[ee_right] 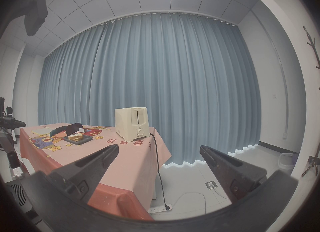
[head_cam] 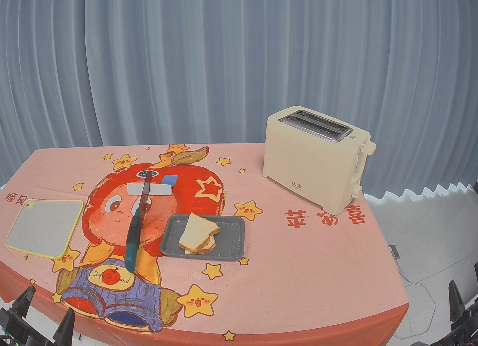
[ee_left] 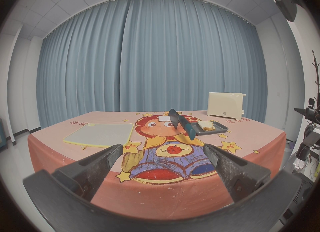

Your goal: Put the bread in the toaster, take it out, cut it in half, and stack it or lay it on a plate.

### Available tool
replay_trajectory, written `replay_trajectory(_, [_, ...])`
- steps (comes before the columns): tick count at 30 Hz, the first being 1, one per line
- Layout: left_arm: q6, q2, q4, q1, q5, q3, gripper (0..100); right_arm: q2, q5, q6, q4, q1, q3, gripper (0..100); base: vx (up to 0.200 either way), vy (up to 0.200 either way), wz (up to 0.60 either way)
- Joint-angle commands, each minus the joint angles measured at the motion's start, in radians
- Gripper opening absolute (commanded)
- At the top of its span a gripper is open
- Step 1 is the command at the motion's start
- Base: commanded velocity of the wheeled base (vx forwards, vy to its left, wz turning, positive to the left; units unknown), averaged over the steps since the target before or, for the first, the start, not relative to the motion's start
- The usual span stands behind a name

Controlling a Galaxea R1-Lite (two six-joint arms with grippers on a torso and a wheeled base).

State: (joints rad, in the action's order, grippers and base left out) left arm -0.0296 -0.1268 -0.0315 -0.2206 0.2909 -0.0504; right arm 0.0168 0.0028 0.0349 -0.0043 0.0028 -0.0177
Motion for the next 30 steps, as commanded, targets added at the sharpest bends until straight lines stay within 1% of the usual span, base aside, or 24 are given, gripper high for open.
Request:
replay_trajectory(1, [0.011,0.024,0.002,0.0,0.001,0.011,100,-0.017,0.0,0.0,0.0,0.0,0.018,100,0.0,0.0,0.0])
replay_trajectory(5, [0.034,0.024,0.001,0.0,0.001,0.011,100,-0.017,0.0,0.0,0.0,0.0,0.018,100,0.0,0.0,0.0])
replay_trajectory(14, [0.037,0.024,0.002,-0.002,0.001,0.012,100,-0.017,0.0,0.0,0.0,0.0,0.018,100,0.0,0.0,0.0])
replay_trajectory(15, [0.025,0.026,0.004,-0.002,-0.021,0.014,100,-0.017,0.0,0.0,0.0,0.0,0.018,100,0.0,0.0,0.0])
replay_trajectory(16, [0.025,0.026,0.005,-0.002,-0.027,0.014,100,-0.017,0.0,0.0,0.0,0.0,0.018,100,0.0,0.0,0.0])
replay_trajectory(17, [0.027,0.024,0.007,-0.002,-0.07,0.017,100,-0.017,0.0,0.0,0.0,0.0,0.018,100,0.0,0.0,0.0])
replay_trajectory(19, [0.027,0.024,0.007,0.0,-0.114,0.018,100,-0.017,0.0,0.0,0.0,0.0,0.018,100,0.0,0.0,0.0])
replay_trajectory(20, [0.03,0.024,0.007,-0.002,-0.128,0.018,100,-0.017,0.0,0.0,0.0,0.0,0.018,100,0.0,0.0,0.0])
replay_trajectory(21, [0.03,0.024,0.007,-0.002,-0.13,0.018,100,-0.017,0.0,0.0,0.0,0.0,0.018,100,0.0,0.0,0.0])
replay_trajectory(22, [0.036,0.024,0.008,-0.002,-0.147,0.02,100,-0.017,0.0,0.0,0.0,0.0,0.018,100,0.0,0.0,0.0])
replay_trajectory(23, [0.034,0.024,0.01,-0.002,-0.156,0.02,100,-0.017,0.0,0.0,0.0,0.0,0.018,100,0.0,0.0,0.0])
replay_trajectory(24, [0.034,0.024,0.01,-0.002,-0.156,0.02,100,-0.017,0.0,0.0,0.0,0.0,0.018,100,0.0,0.0,0.0])
replay_trajectory(25, [0.031,0.024,0.01,-0.002,-0.18,0.02,100,-0.017,0.0,-0.001,0.0,0.0,0.018,100,0.0,0.0,0.0])
replay_trajectory(27, [0.025,0.024,0.01,-0.002,-0.188,0.021,100,-0.017,0.0,0.0,0.0,0.0,0.018,100,0.0,0.0,0.0])
replay_trajectory(28, [0.019,0.024,0.01,-0.002,-0.2,0.021,100,-0.017,0.0,0.0,0.0,0.0,0.018,100,0.0,0.0,0.0])
replay_trajectory(29, [0.002,0.024,0.007,-0.002,-0.22,0.023,100,-0.017,0.0,0.0,0.0,0.0,0.018,100,0.0,0.0,0.0])
replay_trajectory(30, [-0.007,0.024,0.008,-0.003,-0.248,0.037,100,-0.017,0.0,0.0,0.0,0.0,0.018,100,0.0,0.0,0.0])
